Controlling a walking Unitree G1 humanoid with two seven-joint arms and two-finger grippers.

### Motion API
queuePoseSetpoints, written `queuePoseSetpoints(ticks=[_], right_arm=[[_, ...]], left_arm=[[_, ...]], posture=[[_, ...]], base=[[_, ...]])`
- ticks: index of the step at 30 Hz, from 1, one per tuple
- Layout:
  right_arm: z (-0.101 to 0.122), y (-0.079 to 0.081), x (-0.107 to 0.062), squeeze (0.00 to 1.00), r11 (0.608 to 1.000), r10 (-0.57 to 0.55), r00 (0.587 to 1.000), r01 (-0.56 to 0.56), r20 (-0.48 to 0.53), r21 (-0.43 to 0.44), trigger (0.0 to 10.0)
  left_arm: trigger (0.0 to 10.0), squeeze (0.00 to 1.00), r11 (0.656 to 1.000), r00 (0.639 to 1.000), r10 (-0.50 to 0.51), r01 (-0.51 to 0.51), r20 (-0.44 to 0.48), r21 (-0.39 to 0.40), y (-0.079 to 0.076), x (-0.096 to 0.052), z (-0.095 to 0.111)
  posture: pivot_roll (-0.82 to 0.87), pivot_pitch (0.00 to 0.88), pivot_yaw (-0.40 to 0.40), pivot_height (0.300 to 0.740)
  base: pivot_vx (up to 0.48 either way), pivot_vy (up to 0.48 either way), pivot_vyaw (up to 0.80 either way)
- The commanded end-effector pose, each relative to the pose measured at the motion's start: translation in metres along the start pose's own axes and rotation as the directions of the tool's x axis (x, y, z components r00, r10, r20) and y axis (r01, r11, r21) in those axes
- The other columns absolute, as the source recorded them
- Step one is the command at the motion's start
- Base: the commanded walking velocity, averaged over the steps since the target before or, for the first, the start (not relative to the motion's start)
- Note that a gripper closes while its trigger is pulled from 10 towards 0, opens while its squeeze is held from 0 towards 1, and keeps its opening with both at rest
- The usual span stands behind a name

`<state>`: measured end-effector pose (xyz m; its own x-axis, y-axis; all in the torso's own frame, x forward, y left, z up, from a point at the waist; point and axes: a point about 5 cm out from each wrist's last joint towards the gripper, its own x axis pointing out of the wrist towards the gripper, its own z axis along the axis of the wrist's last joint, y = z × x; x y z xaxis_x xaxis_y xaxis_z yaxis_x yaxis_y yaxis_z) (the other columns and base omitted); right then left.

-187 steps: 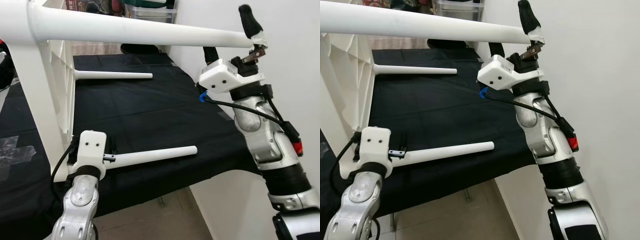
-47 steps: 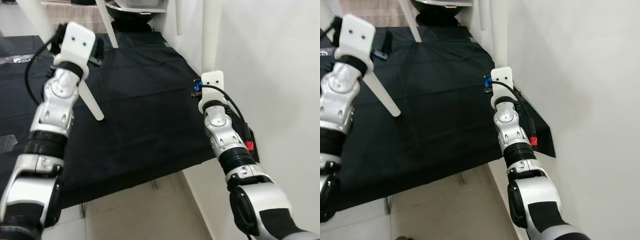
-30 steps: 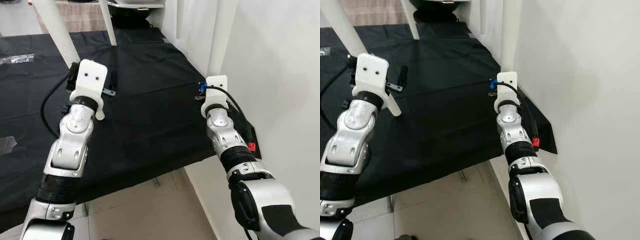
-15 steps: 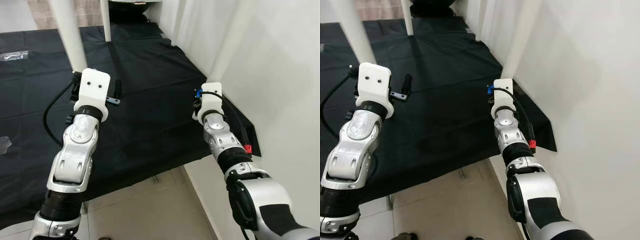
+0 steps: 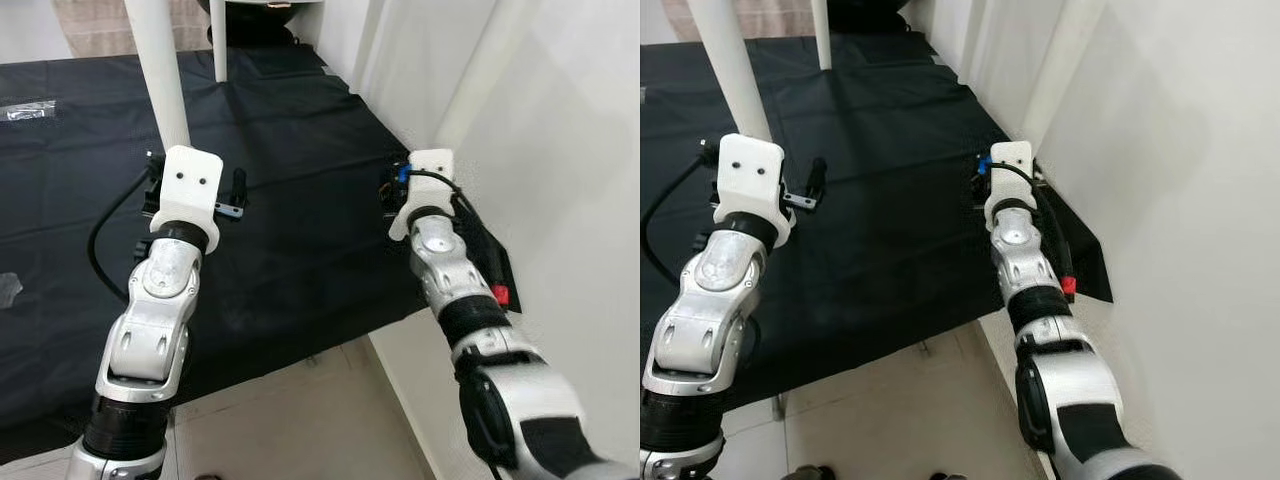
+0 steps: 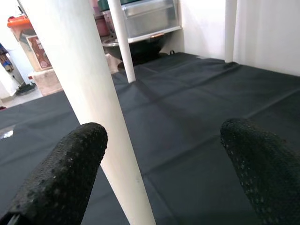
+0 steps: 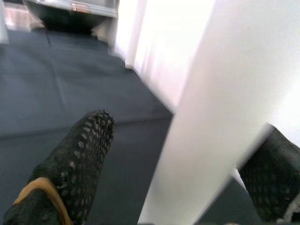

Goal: Building children table

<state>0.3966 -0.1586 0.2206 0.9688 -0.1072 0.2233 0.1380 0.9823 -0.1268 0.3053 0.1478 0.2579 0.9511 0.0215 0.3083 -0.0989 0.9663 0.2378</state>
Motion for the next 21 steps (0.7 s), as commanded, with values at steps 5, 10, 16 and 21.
queuePoseSetpoints(ticks=[5, 10, 16, 21], right_arm=[[0.003, -0.014, -0.020, 0.00, 0.999, -0.019, 0.999, 0.017, 0.047, 0.043, 10.0], [0.006, -0.010, -0.041, 0.00, 0.990, 0.062, 0.995, -0.071, 0.077, 0.126, 10.0], [-0.010, 0.003, -0.085, 0.00, 0.958, 0.227, 0.971, -0.237, 0.074, 0.163, 10.0], [-0.037, 0.002, -0.116, 0.00, 0.958, 0.257, 0.966, -0.250, -0.031, 0.139, 10.0]], left_arm=[[10.0, 0.00, 1.000, 1.000, -0.022, 0.022, -0.001, -0.004, -0.005, -0.009, -0.004], [10.0, 0.00, 0.999, 0.999, -0.033, 0.033, -0.011, -0.010, -0.007, -0.016, -0.009], [10.0, 0.00, 0.997, 0.995, -0.071, 0.069, -0.070, -0.024, -0.009, -0.037, -0.029], [10.0, 0.00, 0.991, 0.977, -0.130, 0.126, -0.171, -0.036, -0.014, -0.070, -0.058]], posture=[[0.14, 0.167, -0.127, 0.740], [0.13, 0.157, -0.125, 0.740], [0.13, 0.135, -0.122, 0.740], [0.12, 0.120, -0.121, 0.740]], base=[[0.000, 0.000, 0.00], [0.000, 0.000, 0.00], [0.000, 0.000, 0.00], [0.000, 0.000, 0.00]])
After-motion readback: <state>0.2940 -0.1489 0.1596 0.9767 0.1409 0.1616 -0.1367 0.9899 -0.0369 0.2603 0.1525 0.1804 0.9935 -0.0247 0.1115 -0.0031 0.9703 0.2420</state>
